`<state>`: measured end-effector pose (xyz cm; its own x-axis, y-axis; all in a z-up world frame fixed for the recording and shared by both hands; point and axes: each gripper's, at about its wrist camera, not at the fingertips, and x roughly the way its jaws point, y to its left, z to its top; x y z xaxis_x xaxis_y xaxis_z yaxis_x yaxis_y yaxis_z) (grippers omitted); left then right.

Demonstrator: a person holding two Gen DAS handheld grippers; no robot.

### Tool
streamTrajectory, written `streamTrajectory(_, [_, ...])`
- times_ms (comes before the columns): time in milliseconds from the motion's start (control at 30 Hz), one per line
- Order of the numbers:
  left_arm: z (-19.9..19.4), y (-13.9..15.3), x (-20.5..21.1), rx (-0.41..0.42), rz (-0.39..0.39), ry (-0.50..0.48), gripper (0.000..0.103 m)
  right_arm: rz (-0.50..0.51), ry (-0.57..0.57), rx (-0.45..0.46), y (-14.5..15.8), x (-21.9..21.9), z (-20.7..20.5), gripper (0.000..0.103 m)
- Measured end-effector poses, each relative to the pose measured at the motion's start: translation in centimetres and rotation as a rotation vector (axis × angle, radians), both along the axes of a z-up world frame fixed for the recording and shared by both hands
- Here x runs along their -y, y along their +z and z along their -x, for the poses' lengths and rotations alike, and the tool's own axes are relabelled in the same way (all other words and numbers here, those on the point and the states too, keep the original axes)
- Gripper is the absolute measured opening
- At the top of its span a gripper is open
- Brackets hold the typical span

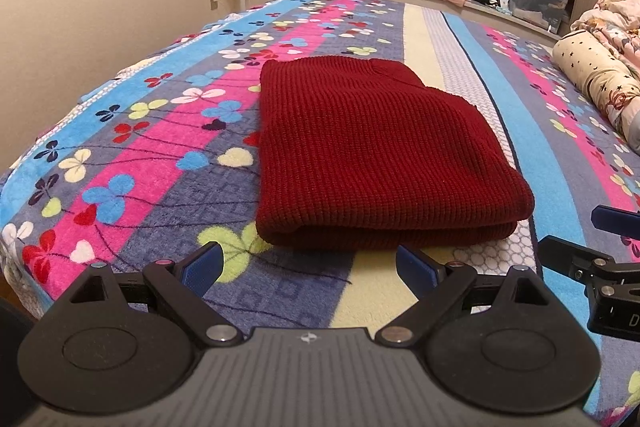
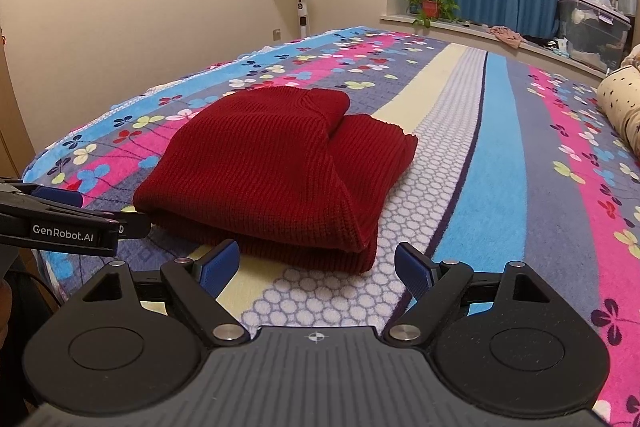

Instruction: Fold small clothes

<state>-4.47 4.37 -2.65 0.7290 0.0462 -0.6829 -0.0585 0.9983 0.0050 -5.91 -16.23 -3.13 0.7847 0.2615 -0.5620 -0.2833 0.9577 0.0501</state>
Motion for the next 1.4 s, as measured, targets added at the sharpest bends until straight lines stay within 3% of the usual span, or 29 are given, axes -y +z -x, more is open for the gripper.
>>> streamTrajectory(967, [-0.05,0.01,-0.09,-0.004,0.000,0.003,0.096,0.007,0.007,0.004,-0.16,-0.34,-0.03,0.086])
streamTrajectory(1033, [-0.05,0.01,-0.14,-0.004,-0.001,0.001,0.097,0.007,0.006,0.004,-0.14,-0.35,-0.03,0.086])
streamTrajectory(1067, [-0.05,0.03,-0.15,-0.004,-0.001,0.002,0.103,0.007,0.007,0.004,-0.18,-0.35,-0.04,0.086])
streamTrajectory(1400, [-0.07,0.02,-0.21,0.001,-0.001,-0.001,0.102,0.009,0.008,0.003,-0.24,-0.40,0.01,0.086])
